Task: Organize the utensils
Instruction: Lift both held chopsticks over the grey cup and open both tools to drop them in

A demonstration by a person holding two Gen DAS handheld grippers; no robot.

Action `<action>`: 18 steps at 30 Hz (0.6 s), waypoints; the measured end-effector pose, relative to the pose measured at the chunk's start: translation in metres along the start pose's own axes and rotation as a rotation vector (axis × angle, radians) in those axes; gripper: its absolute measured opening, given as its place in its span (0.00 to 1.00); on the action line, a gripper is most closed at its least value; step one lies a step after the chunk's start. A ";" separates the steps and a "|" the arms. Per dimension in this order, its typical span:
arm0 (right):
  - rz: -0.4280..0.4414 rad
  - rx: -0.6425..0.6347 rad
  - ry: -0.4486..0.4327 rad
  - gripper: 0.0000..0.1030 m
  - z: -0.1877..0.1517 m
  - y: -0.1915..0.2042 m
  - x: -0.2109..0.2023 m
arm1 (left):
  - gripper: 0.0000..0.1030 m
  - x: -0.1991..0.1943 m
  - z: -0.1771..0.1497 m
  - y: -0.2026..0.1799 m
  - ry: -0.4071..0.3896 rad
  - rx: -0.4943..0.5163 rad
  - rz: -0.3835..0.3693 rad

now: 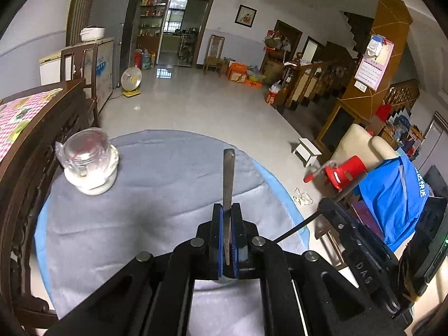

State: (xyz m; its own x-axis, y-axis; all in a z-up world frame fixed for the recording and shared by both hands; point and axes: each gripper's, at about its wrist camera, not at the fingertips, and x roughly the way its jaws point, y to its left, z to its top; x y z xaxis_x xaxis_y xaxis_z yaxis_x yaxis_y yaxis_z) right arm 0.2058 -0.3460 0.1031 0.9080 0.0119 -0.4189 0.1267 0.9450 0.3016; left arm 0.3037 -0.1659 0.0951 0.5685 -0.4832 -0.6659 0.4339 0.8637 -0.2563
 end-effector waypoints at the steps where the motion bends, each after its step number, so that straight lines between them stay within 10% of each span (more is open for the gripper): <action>1: -0.007 -0.001 0.016 0.07 -0.002 -0.002 0.006 | 0.05 0.005 -0.002 -0.002 0.004 0.001 0.001; 18: -0.038 0.105 0.269 0.09 -0.063 -0.048 0.075 | 0.07 0.090 -0.053 0.006 0.225 -0.040 0.027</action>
State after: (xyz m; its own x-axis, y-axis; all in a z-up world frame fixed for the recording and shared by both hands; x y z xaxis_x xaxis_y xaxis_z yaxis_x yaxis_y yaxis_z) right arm 0.2423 -0.3695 0.0034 0.7651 0.0771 -0.6392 0.2117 0.9075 0.3628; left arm 0.3206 -0.1964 -0.0041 0.4070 -0.4196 -0.8114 0.3901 0.8830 -0.2609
